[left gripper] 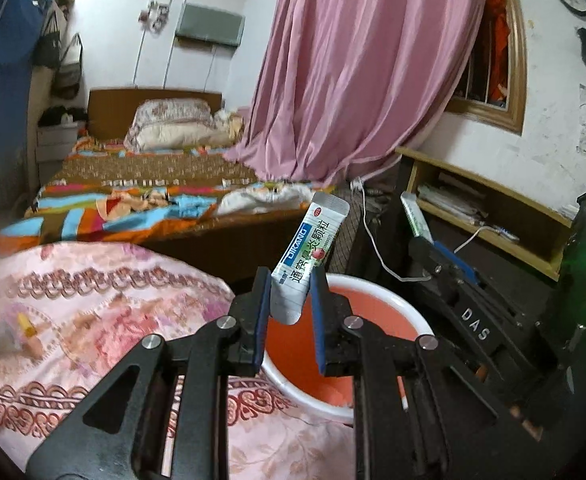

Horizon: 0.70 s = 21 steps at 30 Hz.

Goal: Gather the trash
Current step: 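Open the left tool dropping the tube while the right tool drops the strip into the bucket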

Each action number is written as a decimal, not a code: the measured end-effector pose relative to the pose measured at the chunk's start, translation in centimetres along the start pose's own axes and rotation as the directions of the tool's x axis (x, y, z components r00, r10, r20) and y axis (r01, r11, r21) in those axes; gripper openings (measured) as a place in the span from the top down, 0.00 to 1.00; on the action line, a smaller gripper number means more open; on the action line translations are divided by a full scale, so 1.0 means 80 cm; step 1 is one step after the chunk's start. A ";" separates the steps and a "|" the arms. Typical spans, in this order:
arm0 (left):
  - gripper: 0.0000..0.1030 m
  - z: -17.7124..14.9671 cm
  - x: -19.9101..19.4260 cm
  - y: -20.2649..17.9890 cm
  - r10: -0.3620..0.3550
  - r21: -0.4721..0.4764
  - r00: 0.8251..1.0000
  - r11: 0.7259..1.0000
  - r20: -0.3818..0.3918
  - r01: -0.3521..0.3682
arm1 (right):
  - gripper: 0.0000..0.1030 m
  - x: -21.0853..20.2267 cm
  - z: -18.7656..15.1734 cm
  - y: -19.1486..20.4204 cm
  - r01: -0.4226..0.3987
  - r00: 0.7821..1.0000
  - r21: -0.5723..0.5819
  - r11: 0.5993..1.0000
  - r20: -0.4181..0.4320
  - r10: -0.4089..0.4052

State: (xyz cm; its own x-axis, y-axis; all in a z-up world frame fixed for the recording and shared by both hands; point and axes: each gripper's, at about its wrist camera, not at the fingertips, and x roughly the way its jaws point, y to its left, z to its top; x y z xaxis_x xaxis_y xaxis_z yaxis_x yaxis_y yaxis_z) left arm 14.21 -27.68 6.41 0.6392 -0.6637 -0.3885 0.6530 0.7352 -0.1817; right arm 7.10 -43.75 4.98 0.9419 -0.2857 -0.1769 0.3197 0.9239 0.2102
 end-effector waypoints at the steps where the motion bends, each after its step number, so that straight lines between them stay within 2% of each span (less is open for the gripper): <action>1: 0.96 -0.001 0.004 0.000 -0.007 -0.010 1.000 1.000 -0.017 0.007 | 0.79 0.001 -0.001 -0.002 0.000 1.000 0.008 1.000 -0.009 0.000; 8: 0.96 -0.007 0.033 -0.010 -0.026 -0.041 0.992 0.999 -0.126 0.021 | 0.78 0.012 -0.008 -0.007 0.016 0.997 0.029 0.999 -0.070 -0.014; 13: 0.89 -0.012 0.046 -0.014 -0.053 -0.064 0.982 0.997 -0.179 0.042 | 0.70 0.021 -0.013 -0.014 0.036 0.994 0.037 0.999 -0.105 -0.032; 17: 0.82 -0.013 0.045 -0.012 -0.061 -0.074 0.981 0.996 -0.186 0.048 | 0.67 0.022 -0.014 -0.016 0.045 0.993 0.046 0.998 -0.113 -0.040; 21: 0.80 -0.011 0.037 -0.003 -0.042 -0.082 0.985 0.996 -0.168 0.029 | 0.63 0.022 -0.013 -0.014 0.044 0.993 0.046 0.998 -0.109 -0.039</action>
State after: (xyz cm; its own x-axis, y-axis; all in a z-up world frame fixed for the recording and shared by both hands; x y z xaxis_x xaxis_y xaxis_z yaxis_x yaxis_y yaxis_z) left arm 15.62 -29.72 4.51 0.5336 -0.6614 -0.5271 0.6356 0.7248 -0.2660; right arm 8.29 -45.00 3.47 0.9119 -0.2920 -0.2883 0.3653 0.8977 0.2462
